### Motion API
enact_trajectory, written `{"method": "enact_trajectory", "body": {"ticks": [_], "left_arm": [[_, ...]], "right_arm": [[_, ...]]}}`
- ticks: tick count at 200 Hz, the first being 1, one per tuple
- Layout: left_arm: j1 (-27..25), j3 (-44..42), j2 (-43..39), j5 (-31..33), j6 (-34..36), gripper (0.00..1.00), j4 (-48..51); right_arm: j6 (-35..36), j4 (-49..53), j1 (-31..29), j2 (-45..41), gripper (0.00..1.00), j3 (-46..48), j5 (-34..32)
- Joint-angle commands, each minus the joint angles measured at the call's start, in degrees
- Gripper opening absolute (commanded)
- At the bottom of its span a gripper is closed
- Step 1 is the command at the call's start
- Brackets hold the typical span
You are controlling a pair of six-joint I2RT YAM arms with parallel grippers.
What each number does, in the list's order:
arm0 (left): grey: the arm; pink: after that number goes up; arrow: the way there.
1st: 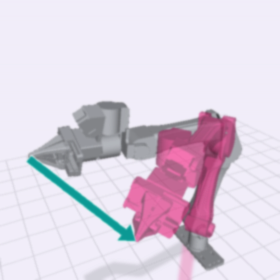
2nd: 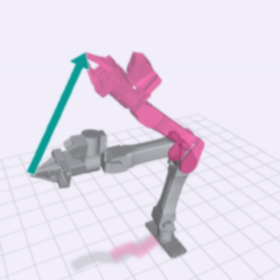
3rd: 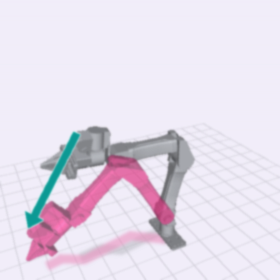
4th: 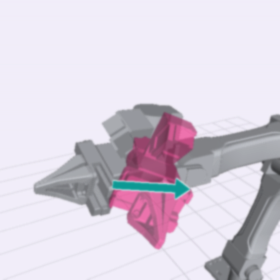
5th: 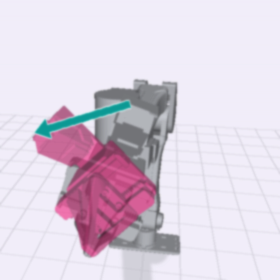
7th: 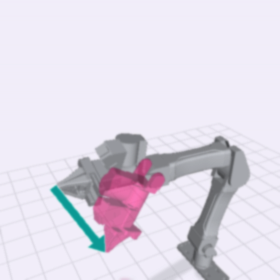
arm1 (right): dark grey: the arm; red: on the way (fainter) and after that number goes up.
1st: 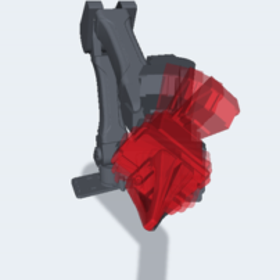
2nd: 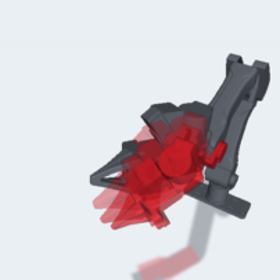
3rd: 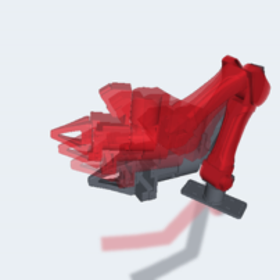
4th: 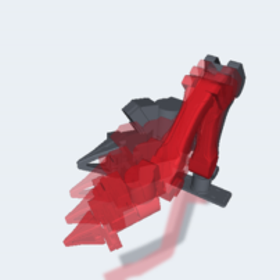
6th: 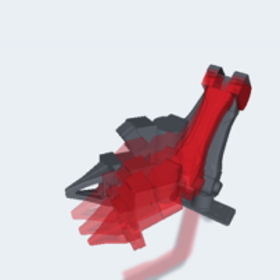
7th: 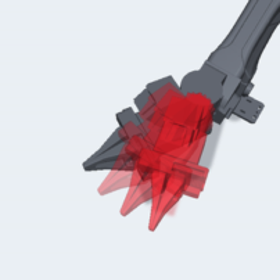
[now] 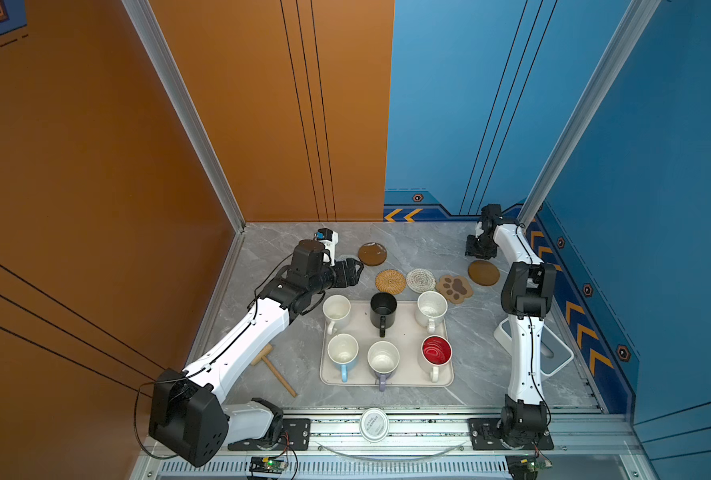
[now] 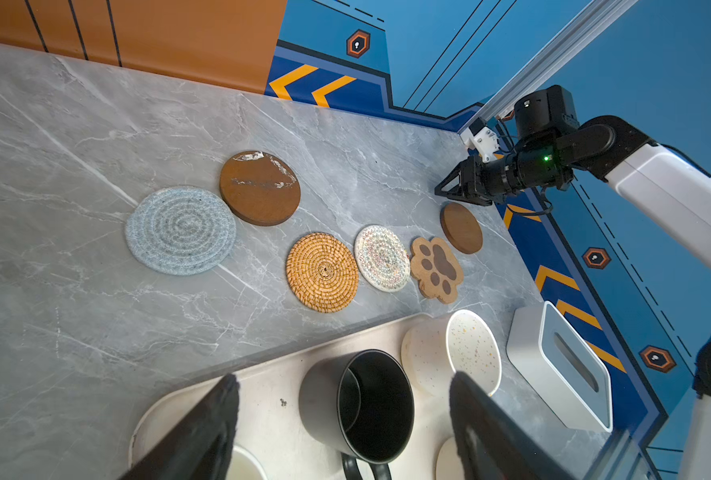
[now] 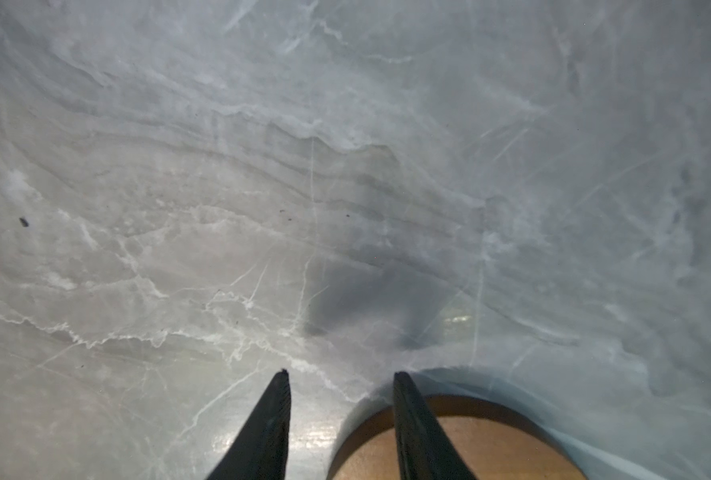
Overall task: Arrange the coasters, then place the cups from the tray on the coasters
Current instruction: 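Raise the right gripper while the left gripper reaches toward the glossy brown coaster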
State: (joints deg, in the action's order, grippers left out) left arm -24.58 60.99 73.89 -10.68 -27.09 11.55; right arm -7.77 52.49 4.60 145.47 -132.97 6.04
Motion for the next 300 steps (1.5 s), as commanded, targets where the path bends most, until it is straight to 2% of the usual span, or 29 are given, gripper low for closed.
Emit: {"method": "enact_trajectory", "body": {"ticks": [1,102,125,251,279,300], "left_arm": [[-0.67,1.57,-0.64,1.11,-0.36,0.8,-0.28],[-0.95,0.32,-3.31,1.93,0.11,0.8,0.2],[-1.04,-0.25,-4.31,2.4,0.0,0.8,0.27],[-1.16,-0.87,-6.1,2.77,0.81,0.8,0.67],[-1.15,-0.23,-5.7,3.45,0.81,0.8,0.96],[-1.16,2.54,-3.57,3.19,2.35,0.8,2.45]], "right_arm": [[0.74,2.2,0.67,0.26,0.39,-0.13,0.18],[0.77,5.61,0.58,-0.24,0.38,2.86,-0.49],[0.39,6.54,0.58,-0.1,0.35,3.06,-0.93],[0.84,5.79,0.06,-6.93,0.31,12.45,-3.19],[0.33,1.31,-0.13,-9.82,0.25,14.37,-0.42],[-0.71,-4.5,-0.6,-14.52,0.25,17.16,2.38]]}}
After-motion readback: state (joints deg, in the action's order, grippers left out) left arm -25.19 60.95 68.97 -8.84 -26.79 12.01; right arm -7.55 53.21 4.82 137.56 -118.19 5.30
